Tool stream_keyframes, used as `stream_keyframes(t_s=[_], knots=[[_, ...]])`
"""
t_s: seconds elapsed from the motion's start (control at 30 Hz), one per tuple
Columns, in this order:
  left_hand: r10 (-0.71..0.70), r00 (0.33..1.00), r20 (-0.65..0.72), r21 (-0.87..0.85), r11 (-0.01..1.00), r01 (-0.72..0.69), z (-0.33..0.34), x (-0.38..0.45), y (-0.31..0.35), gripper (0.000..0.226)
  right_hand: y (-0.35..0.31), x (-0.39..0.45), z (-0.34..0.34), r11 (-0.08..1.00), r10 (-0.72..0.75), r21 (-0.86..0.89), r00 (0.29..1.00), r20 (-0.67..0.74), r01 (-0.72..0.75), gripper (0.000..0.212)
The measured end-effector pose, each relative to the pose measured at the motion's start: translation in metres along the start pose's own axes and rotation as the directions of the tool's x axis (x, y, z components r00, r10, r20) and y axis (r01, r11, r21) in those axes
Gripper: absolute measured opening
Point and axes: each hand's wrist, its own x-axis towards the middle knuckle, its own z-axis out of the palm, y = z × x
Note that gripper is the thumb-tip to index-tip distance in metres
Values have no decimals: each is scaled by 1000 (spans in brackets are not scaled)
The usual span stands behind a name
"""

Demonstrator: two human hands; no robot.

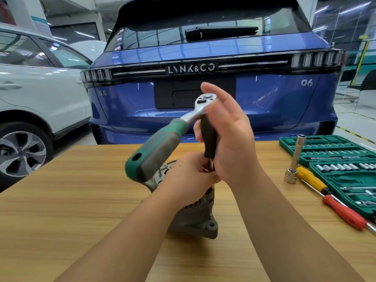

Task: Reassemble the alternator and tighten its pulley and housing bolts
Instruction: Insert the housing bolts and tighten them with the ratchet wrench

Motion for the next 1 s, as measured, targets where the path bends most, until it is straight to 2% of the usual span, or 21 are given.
stream_keyframes(t_s=[0.07,0.13,0.2,0.27,0.3,0.37,0.43,0.53,0.6,0.7,0.77,0.9,1.0], knots=[[31,999,4,26,999,-32,0,-1,1,14,-1,-2,8,999,7,-33,994,-108,-10,46],[57,998,8,44,997,-57,1,-3,3,20,-3,0,9,993,-8,-113,974,-226,-18,31],[52,999,12,21,998,-53,3,-2,3,14,-6,3,2,989,53,-121,962,-268,-88,14],[22,1000,8,11,1000,-23,4,-1,3,9,-10,5,-4,991,124,-29,968,-217,-133,10],[17,1000,10,4,1000,-17,4,-1,3,10,-10,6,-5,992,123,13,976,-180,-123,14],[21,1000,19,-29,999,-21,3,-1,3,9,-6,5,-3,999,34,7,991,-129,-33,29],[23,1000,21,-46,999,-22,1,-2,3,4,0,4,1,992,-96,-88,990,-105,86,41],[-17,1000,11,-39,999,18,0,-3,2,5,8,5,3,982,-161,-115,984,-72,152,50],[-18,1000,3,-41,999,18,0,-4,3,5,10,4,1,988,-139,-70,988,-61,135,48],[-29,1000,-2,-38,999,29,1,-3,3,14,8,4,-5,992,-44,118,998,-35,48,43],[-28,1000,-5,-31,999,27,2,-1,2,19,5,3,-7,989,-21,147,1000,-12,23,44],[-17,1000,0,-60,998,17,3,-1,2,7,-4,2,3,1000,19,-2,985,-170,-19,48],[18,1000,18,-35,999,-17,5,-1,2,3,-7,3,0,995,2,-95,952,-308,-33,27]])
